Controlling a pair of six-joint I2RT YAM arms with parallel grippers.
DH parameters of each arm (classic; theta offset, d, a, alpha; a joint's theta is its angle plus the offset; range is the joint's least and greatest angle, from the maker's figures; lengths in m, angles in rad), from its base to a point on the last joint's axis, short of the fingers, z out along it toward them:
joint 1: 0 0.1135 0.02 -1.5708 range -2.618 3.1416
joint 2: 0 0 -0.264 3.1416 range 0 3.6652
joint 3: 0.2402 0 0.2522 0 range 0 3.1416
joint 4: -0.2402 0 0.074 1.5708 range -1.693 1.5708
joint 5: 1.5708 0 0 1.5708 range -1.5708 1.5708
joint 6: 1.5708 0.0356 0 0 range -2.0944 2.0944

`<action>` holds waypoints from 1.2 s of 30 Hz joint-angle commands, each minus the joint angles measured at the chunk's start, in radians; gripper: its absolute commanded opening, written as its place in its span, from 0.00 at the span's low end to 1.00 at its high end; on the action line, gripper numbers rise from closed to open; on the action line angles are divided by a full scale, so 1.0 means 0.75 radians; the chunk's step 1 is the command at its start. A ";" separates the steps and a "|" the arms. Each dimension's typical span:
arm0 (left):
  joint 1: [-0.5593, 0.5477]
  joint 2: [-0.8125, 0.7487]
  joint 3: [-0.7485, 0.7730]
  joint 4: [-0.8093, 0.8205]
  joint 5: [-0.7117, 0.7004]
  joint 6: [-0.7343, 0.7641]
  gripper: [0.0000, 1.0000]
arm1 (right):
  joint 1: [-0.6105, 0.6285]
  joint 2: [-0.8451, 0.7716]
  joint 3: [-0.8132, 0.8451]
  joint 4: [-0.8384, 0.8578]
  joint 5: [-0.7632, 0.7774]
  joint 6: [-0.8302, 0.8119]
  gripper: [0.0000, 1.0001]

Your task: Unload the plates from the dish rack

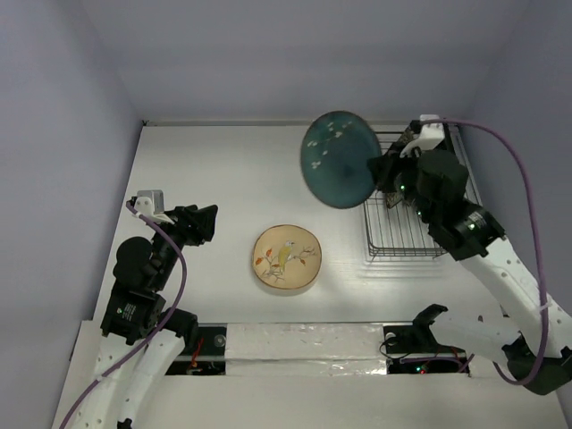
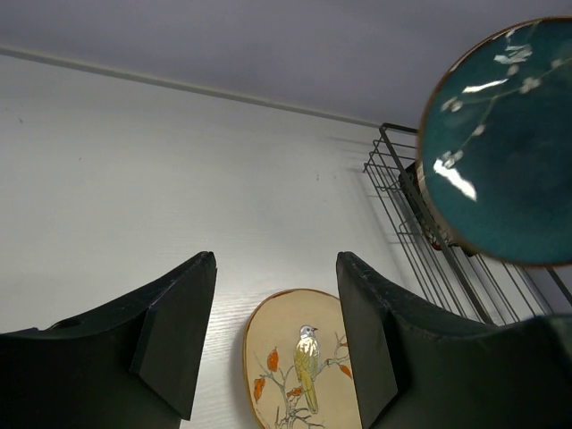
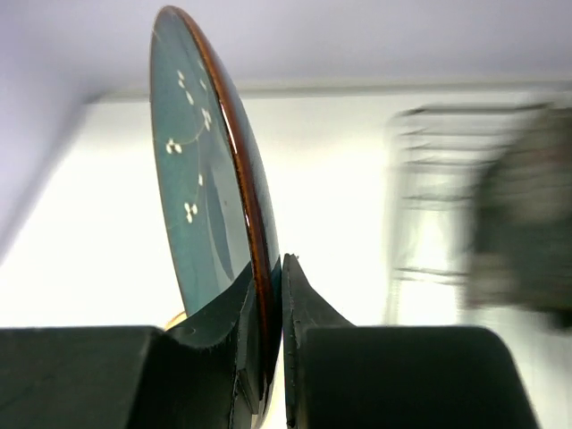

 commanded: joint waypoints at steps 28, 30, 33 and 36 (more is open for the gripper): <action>0.005 -0.010 -0.009 0.056 0.007 0.010 0.53 | 0.122 0.383 -0.700 0.956 -0.760 0.607 0.00; 0.005 -0.010 -0.009 0.056 0.007 0.010 0.53 | 0.122 0.406 -0.715 0.956 -0.754 0.611 0.00; 0.005 -0.010 -0.009 0.058 0.009 0.012 0.53 | 0.122 0.424 -0.739 0.958 -0.740 0.613 0.00; 0.005 -0.012 -0.009 0.058 0.009 0.010 0.53 | 0.122 0.441 -0.778 0.970 -0.736 0.626 0.00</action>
